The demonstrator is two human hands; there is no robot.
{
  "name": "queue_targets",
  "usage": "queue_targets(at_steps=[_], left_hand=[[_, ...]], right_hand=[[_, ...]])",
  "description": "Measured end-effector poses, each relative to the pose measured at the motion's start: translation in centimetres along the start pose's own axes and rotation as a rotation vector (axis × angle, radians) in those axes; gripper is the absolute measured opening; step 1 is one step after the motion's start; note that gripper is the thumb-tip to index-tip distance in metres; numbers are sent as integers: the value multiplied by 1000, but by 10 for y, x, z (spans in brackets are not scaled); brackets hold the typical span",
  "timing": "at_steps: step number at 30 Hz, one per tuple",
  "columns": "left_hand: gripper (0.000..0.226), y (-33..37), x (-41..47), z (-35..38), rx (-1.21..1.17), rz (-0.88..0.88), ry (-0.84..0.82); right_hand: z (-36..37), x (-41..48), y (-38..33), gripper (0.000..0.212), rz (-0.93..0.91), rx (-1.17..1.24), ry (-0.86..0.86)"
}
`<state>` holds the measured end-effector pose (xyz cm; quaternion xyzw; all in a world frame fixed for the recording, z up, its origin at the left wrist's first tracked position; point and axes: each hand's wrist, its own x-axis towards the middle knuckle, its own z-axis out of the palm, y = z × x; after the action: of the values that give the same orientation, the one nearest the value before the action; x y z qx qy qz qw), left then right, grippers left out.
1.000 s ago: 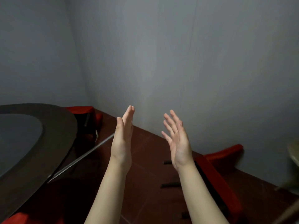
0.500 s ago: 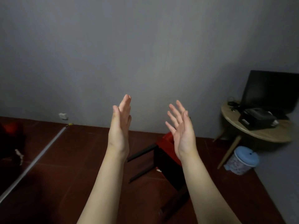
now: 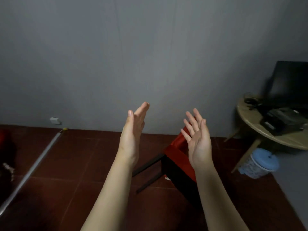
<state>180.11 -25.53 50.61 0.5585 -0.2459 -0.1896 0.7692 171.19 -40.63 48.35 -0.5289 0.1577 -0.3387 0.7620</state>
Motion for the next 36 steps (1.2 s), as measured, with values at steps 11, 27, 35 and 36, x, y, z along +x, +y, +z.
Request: queue_targets(at_steps=[11,27,35,36], left_hand=[[55,40,114,-216,-19,31,155],[49,18,371,-264,-78,-37,-166],[57,-9,496,-218,-50,-49,-385],[56,-15,509,-213,-56,-55,-412]], right_hand=[[225,108,111,44,78,38,-169],[297,309,153,55,-96,-13,76],[258,414,141,49,-130,-47,305],[250,423,143,46,-144,-36,346]])
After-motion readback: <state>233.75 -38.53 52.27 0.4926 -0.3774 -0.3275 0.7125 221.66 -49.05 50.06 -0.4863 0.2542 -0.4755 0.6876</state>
